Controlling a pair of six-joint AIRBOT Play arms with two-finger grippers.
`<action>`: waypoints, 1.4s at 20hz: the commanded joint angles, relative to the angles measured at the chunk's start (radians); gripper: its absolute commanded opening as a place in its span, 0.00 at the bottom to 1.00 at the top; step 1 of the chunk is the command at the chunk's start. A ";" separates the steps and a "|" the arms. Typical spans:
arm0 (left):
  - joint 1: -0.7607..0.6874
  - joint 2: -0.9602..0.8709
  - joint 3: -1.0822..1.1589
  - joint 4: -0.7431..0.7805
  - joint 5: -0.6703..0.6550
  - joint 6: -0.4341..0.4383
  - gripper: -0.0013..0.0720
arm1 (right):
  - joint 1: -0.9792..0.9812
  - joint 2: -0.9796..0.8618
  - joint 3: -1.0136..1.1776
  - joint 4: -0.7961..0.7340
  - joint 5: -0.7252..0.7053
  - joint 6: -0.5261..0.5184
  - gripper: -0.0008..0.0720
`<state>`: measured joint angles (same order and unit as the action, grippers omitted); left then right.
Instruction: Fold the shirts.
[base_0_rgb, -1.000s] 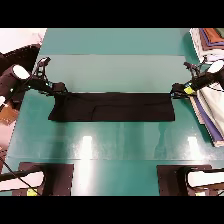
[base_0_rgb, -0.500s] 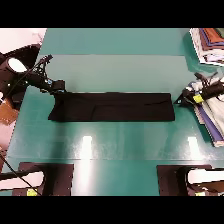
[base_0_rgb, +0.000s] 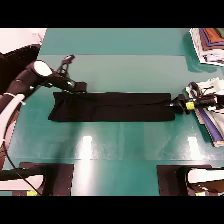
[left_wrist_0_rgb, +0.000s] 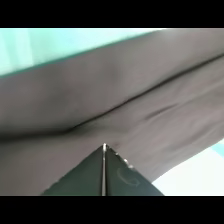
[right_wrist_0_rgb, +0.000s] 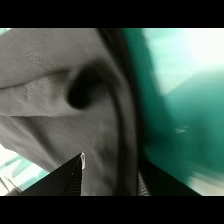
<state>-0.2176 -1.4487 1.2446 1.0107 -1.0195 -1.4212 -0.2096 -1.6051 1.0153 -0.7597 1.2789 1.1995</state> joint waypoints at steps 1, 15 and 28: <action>-0.127 -0.059 0.001 -0.023 0.114 -0.047 0.05 | 0.069 -0.049 0.063 0.006 0.039 -0.024 0.33; -0.328 -0.425 0.353 -0.054 0.087 -0.098 0.05 | 0.278 0.227 0.561 0.009 0.151 0.117 0.03; -0.222 -0.285 0.375 0.135 0.040 -0.126 0.05 | 0.678 0.035 0.916 0.016 0.101 0.156 0.03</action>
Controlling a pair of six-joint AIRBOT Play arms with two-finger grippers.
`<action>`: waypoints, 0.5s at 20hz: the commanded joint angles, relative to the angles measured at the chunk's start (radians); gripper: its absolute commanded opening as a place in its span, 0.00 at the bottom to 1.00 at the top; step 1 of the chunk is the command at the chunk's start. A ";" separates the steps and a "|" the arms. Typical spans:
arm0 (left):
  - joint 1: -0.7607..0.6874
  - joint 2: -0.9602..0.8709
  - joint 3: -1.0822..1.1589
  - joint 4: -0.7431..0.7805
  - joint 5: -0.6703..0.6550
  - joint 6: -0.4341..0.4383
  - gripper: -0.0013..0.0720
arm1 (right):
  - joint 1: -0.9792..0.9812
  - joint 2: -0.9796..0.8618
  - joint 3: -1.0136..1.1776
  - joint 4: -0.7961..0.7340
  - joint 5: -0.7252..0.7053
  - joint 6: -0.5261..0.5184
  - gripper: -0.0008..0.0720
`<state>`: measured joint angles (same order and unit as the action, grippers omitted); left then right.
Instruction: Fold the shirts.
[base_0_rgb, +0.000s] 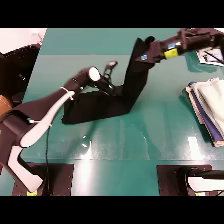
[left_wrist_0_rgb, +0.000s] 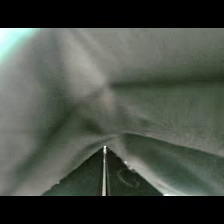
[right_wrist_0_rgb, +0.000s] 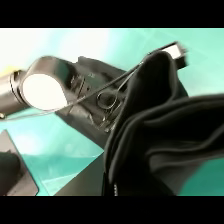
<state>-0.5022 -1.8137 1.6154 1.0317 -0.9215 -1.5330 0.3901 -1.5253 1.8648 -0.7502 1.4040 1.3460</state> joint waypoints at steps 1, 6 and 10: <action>0.114 0.131 0.004 0.155 -0.089 -0.011 0.05 | 0.109 -0.060 0.077 0.035 -0.048 0.010 0.03; 0.425 0.418 0.004 0.303 -0.196 -0.002 0.05 | 0.332 -0.203 0.089 0.220 -0.245 -0.060 0.03; 0.601 0.560 0.004 0.308 -0.221 -0.002 0.05 | 0.505 -0.349 0.089 0.227 -0.404 -0.174 0.50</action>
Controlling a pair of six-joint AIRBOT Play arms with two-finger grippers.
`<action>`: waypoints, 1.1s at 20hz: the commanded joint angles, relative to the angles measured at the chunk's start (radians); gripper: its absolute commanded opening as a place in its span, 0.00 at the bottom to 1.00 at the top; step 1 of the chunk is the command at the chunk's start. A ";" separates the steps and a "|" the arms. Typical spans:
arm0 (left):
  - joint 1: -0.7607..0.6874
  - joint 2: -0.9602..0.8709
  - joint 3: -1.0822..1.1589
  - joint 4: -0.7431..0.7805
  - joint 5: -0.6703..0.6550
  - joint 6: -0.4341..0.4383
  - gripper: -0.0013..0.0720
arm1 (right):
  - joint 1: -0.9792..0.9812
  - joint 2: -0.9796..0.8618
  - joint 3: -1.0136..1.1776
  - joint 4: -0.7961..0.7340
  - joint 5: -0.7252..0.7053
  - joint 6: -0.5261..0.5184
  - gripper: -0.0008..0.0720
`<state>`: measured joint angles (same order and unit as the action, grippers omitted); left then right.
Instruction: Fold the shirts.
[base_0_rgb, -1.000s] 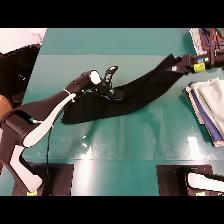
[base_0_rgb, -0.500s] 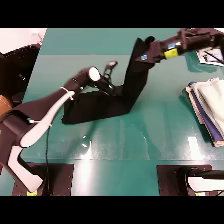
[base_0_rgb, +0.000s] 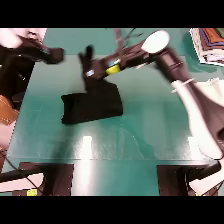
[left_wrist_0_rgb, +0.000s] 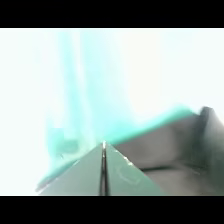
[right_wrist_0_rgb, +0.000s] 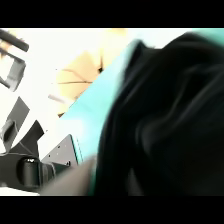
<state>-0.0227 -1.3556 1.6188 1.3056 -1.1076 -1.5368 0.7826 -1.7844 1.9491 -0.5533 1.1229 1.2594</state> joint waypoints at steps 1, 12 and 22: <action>0.146 0.117 0.000 0.034 -0.048 0.002 0.06 | 0.133 -0.114 0.005 0.030 -0.129 -0.124 0.64; 0.175 0.124 0.000 0.022 -0.135 0.026 0.06 | -0.274 0.048 -0.372 -0.131 0.109 -0.052 0.51; 0.175 0.123 0.000 -0.043 -0.116 0.026 0.05 | -0.402 -0.010 -0.642 0.002 0.036 -0.045 0.85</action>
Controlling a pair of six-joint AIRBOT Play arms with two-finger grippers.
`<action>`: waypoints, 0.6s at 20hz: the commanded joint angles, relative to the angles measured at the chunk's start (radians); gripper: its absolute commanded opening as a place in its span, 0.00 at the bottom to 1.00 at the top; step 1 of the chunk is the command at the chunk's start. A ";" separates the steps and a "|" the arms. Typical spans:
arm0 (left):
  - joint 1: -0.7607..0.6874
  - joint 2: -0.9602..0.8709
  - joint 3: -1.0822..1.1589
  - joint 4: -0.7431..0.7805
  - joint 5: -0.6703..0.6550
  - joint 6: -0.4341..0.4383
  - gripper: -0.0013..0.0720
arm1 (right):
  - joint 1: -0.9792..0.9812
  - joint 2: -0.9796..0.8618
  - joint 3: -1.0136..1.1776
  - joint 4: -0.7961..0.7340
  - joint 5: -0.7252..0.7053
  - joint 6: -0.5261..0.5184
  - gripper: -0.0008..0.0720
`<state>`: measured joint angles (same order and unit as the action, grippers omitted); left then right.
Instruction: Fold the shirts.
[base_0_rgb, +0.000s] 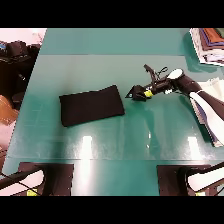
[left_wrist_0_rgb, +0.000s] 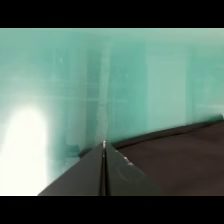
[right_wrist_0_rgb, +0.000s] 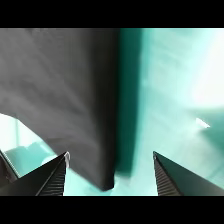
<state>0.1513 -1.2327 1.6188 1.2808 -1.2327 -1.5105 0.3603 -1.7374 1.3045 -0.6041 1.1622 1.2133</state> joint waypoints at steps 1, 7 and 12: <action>0.001 0.000 0.000 -0.019 0.009 0.000 0.06 | 0.055 -0.097 0.044 0.074 0.001 0.001 0.85; 0.001 0.001 -0.013 -0.025 -0.006 0.001 0.05 | 0.240 -0.294 0.282 0.186 0.020 0.002 0.51; -0.020 0.001 -0.038 -0.032 -0.007 0.026 0.05 | 0.232 -0.261 0.366 0.182 -0.018 -0.021 0.03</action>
<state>0.1467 -1.2327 1.5909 1.2522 -1.2400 -1.4948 0.5945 -2.0075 1.6218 -0.4335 1.1671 1.2011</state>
